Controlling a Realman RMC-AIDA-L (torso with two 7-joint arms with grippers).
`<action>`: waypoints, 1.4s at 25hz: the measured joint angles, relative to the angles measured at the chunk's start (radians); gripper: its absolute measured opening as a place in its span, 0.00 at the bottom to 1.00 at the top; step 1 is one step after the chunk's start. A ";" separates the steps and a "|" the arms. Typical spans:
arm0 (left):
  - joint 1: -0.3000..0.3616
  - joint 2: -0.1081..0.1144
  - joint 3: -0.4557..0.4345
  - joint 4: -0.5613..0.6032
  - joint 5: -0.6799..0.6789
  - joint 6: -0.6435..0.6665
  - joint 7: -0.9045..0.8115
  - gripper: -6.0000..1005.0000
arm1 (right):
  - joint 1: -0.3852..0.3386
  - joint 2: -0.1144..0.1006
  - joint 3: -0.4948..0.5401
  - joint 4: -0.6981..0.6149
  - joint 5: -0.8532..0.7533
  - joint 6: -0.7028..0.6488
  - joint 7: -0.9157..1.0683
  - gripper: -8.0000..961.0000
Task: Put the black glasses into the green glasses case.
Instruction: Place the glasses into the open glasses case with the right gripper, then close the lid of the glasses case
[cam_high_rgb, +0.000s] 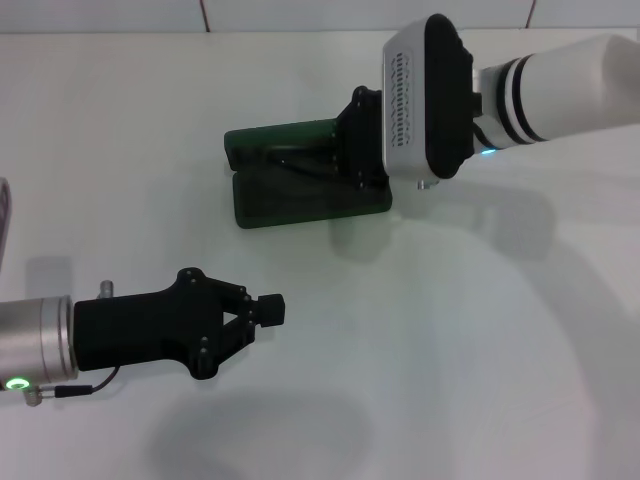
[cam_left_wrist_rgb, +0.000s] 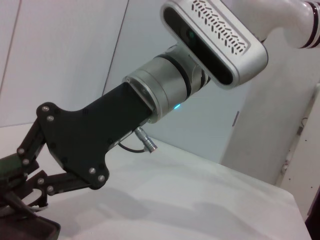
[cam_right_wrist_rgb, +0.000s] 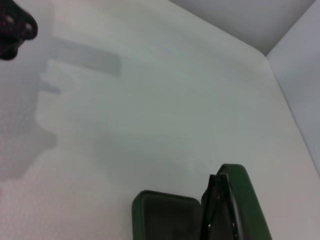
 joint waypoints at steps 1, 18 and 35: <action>0.000 0.000 0.000 0.000 0.000 0.000 0.000 0.02 | 0.000 0.000 -0.012 0.000 0.000 0.012 0.000 0.15; -0.006 -0.001 0.000 0.000 -0.001 0.000 0.000 0.02 | -0.001 0.000 -0.059 -0.008 0.018 0.059 0.005 0.15; -0.006 -0.001 0.000 0.000 0.000 0.004 -0.005 0.02 | -0.054 -0.001 -0.023 -0.074 0.018 0.041 0.014 0.15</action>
